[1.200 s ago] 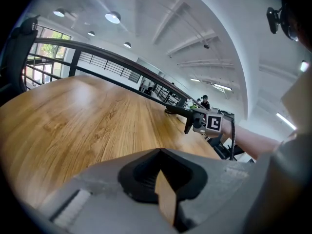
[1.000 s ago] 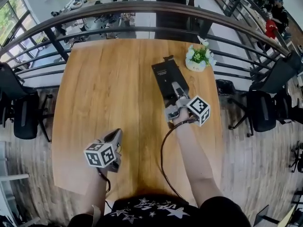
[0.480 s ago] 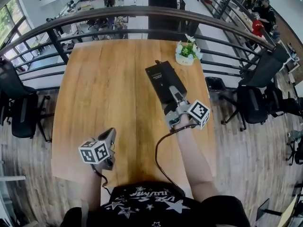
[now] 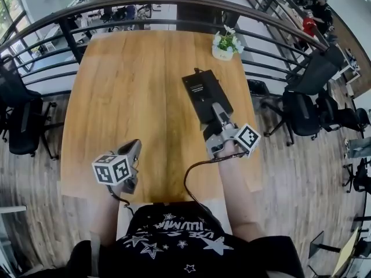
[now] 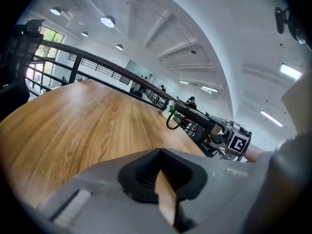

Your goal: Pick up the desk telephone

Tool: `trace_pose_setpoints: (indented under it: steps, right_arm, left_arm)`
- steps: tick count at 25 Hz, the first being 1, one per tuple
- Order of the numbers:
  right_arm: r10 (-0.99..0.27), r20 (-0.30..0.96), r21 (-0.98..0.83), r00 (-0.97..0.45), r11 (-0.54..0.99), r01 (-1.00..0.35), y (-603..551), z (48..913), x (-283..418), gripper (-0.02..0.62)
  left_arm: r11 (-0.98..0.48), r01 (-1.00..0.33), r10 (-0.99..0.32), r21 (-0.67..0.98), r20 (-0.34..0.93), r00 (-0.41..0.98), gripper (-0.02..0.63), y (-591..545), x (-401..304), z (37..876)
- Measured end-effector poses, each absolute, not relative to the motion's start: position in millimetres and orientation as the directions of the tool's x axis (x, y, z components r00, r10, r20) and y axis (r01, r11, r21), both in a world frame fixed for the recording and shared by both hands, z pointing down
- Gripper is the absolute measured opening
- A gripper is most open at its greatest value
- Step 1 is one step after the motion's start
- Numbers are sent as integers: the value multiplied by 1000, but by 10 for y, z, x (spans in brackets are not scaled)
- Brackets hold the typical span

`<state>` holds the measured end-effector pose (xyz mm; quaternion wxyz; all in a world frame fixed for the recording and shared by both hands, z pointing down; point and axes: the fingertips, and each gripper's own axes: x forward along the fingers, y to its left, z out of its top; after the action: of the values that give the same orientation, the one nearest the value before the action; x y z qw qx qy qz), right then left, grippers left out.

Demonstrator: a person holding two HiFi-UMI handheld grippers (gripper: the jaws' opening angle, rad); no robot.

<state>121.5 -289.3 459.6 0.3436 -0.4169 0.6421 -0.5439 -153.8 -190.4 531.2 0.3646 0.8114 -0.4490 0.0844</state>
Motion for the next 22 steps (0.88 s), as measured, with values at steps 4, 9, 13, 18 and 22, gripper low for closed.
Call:
trace_pose_setpoints:
  steps: [4,9,13,18,22]
  right_arm:
    - [-914,-13,-983,-406,85,-160,-2499,4664,1132,172]
    - [-916,-39,-982,-398,108,-153,-2115,4785,979,172]
    - [-913,-32,-987,-407,94,-134,-1861,4911,959,173]
    - [-906,-32,-990,-423,87,-111,-1591,5006,975,175]
    - [-888,-34,-989,-458,94,-110,-1386,5048,978,175]
  left_arm:
    - [-380,-766,-635,517,456,623,2,-1675,-1502,5305]
    - [-448,-746,-608,492,444,658,2,-1559,-1480,5250]
    - [-453,-737,-599,502,441,668,2,-1438,-1409,5278]
    - [-436,-746,-595,503,461,659,2,-1195,-1378,5326]
    - [-412,-763,-612,498,469,636,2,-958,-1335,5315]
